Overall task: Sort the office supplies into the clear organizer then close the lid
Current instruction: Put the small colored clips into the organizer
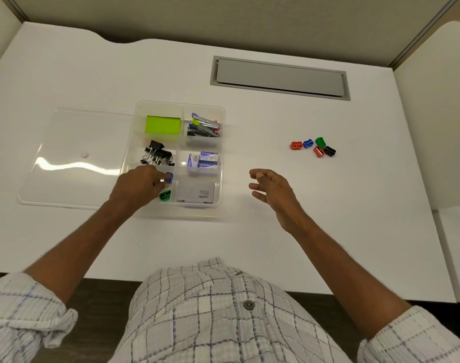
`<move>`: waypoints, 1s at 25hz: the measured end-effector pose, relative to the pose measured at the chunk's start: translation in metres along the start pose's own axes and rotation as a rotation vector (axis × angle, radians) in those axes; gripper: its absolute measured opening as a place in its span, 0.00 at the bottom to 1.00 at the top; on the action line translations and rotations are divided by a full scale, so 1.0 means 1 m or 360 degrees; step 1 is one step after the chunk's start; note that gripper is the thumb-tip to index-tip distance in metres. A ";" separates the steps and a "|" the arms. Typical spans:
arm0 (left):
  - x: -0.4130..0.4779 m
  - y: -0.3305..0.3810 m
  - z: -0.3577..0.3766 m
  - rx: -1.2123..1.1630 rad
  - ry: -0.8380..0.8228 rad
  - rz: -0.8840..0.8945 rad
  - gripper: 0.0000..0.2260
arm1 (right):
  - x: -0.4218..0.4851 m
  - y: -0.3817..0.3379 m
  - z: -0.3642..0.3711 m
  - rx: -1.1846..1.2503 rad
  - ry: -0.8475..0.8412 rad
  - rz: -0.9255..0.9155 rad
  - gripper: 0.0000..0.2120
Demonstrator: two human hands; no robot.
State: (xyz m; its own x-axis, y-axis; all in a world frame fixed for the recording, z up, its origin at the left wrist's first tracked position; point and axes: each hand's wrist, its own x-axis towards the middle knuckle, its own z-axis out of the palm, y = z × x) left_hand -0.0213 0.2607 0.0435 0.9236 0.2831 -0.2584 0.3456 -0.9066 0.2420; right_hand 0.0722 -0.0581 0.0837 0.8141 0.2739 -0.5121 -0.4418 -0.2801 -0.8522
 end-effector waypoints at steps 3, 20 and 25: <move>-0.002 0.005 -0.005 -0.0129 0.0128 0.0022 0.09 | 0.007 0.006 -0.013 -0.0101 0.0110 -0.0086 0.13; 0.057 0.229 0.011 -0.0514 0.0160 0.0782 0.15 | 0.103 0.036 -0.163 -0.1644 0.0597 -0.0551 0.22; 0.087 0.263 0.025 -0.0384 0.0024 0.0799 0.16 | 0.126 0.038 -0.186 -0.1754 0.0547 -0.0521 0.23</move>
State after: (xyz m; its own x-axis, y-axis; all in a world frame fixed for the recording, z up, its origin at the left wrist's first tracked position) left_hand 0.1455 0.0390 0.0614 0.9862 -0.1595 -0.0434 -0.1112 -0.8346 0.5396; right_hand 0.2280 -0.2050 0.0065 0.9597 0.2662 -0.0900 0.2286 -0.9259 -0.3007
